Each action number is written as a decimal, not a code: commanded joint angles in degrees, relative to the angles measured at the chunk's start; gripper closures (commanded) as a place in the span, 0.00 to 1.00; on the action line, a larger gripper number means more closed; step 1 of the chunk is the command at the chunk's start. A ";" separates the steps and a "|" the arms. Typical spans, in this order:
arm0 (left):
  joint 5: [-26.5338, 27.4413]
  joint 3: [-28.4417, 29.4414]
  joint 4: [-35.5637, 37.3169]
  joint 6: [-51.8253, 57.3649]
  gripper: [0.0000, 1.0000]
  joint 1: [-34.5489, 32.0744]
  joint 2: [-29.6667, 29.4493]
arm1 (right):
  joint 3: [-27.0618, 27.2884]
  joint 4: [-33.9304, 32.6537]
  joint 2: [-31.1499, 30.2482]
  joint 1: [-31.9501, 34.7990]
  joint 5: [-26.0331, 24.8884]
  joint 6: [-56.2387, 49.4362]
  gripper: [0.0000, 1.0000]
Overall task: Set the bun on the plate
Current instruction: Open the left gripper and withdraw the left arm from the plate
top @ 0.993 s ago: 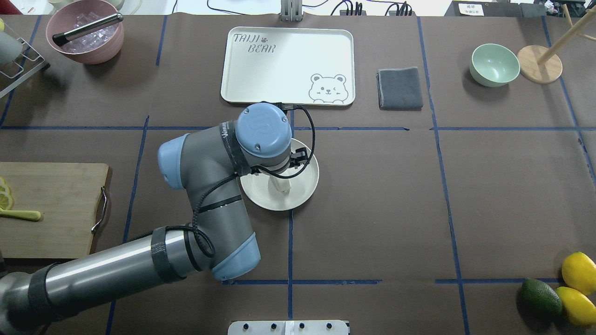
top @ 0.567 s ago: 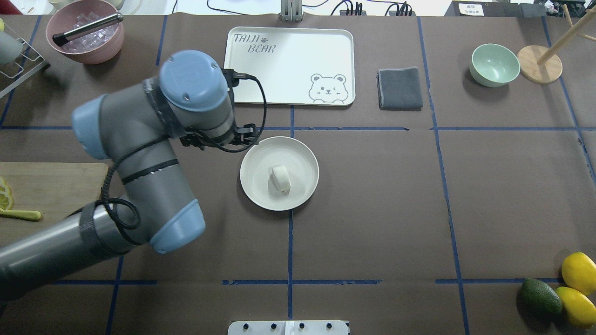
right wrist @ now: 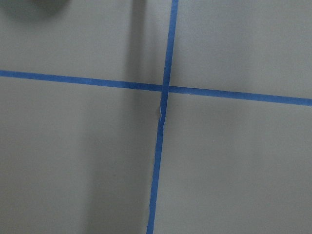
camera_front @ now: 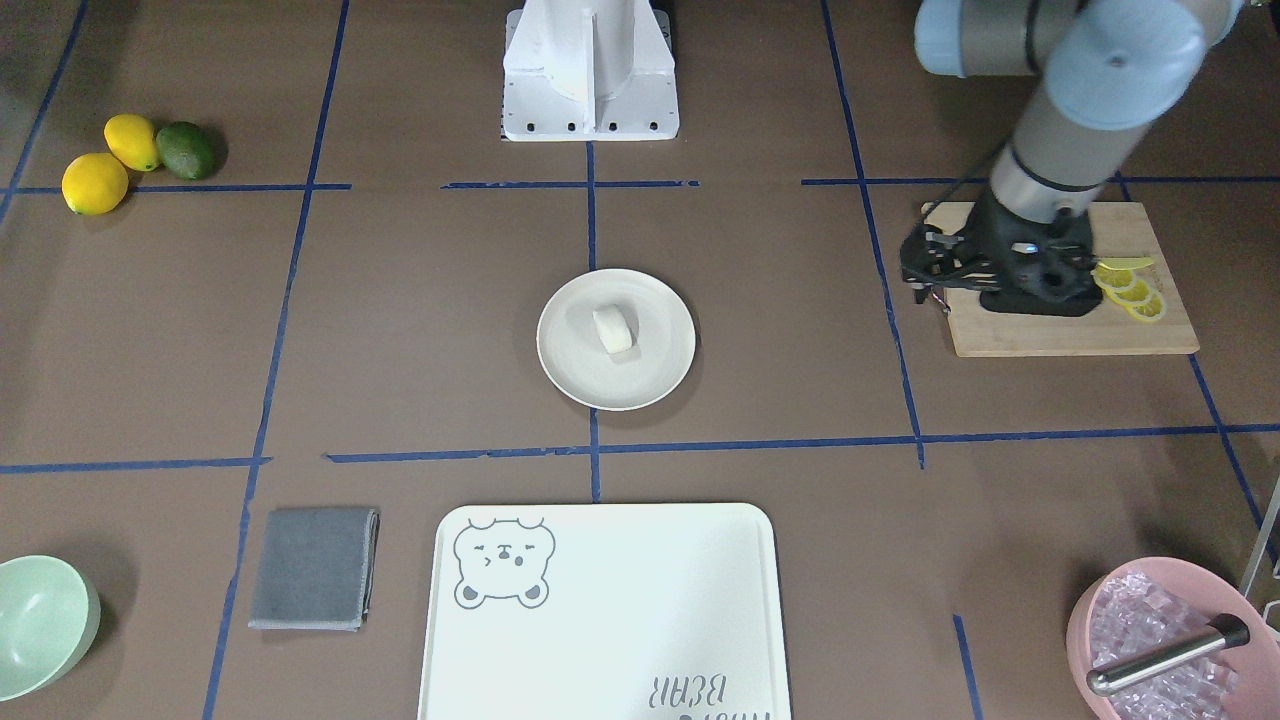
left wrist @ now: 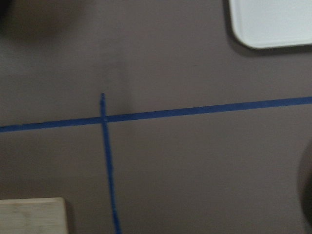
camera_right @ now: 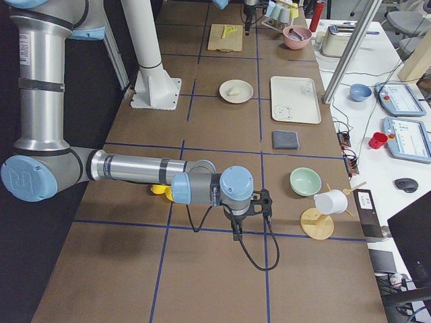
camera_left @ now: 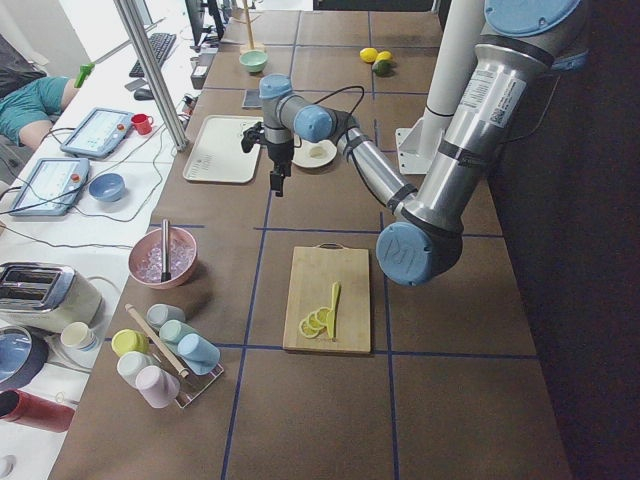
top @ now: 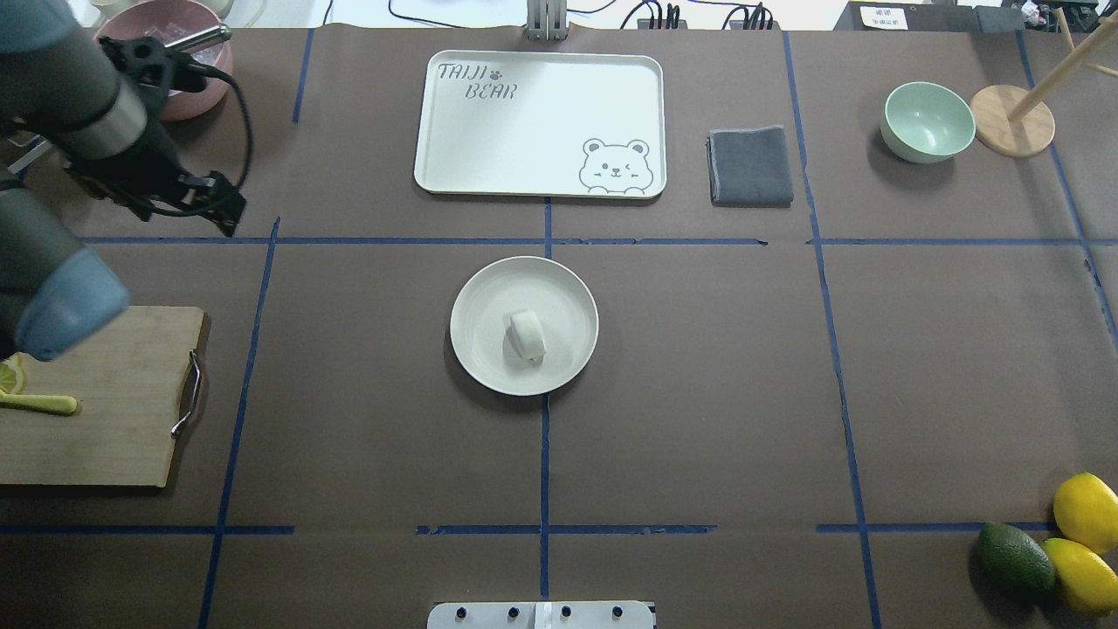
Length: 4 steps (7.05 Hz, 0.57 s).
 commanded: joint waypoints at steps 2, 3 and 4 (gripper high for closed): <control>-7.88 1.13 0.56 28.00 0.00 -19.51 13.57 | -0.11 -0.07 1.11 -0.11 -0.05 0.04 0.00; -7.99 4.53 3.44 36.36 0.00 -24.53 14.22 | -0.11 -0.16 1.38 -0.19 -0.14 0.04 0.00; -8.07 8.83 4.42 41.84 0.00 -28.41 14.23 | -0.03 -0.08 1.38 -0.28 -0.23 0.04 0.00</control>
